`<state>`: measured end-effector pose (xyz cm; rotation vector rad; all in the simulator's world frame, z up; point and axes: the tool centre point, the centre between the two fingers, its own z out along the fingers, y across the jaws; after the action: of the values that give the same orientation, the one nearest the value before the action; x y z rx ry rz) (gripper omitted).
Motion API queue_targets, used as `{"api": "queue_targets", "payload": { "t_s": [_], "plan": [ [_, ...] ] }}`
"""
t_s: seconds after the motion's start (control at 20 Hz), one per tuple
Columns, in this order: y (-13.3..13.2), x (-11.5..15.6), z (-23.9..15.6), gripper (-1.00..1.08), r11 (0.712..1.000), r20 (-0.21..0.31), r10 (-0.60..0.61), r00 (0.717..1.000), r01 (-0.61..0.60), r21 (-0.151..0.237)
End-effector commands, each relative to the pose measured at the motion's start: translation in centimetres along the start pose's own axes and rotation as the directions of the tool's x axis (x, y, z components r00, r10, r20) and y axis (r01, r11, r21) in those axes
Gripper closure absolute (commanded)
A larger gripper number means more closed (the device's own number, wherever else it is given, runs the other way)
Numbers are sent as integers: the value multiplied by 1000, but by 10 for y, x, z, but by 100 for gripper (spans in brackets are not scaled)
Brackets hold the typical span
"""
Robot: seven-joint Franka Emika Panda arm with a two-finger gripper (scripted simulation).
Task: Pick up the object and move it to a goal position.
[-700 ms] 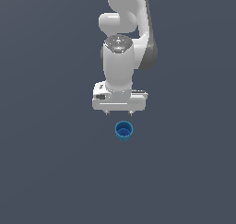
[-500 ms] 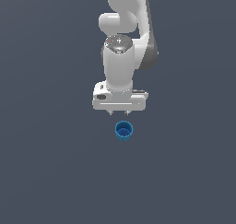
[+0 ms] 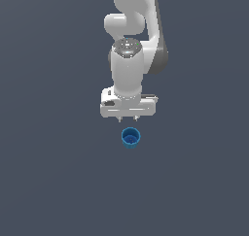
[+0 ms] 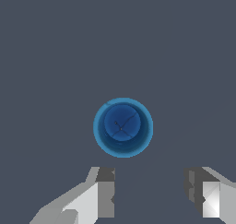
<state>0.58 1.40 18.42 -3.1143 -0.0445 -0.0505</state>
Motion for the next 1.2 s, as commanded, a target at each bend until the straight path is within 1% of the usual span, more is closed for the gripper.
{"api": "queue_targets", "payload": {
  "t_s": [0.0,0.25,0.55,0.85,1.15],
  "plan": [
    [-1,-1,1,-20,1000,1,-14,1000,14,12],
    [-5,-2,5,-20,997,-1,-56,998,56,50],
    [-12,-5,11,-20,986,-14,-125,992,126,110],
    [-18,-7,17,-20,965,-42,-195,980,200,171],
    [-24,-9,22,-20,936,-83,-259,962,271,223]
  ]
}}
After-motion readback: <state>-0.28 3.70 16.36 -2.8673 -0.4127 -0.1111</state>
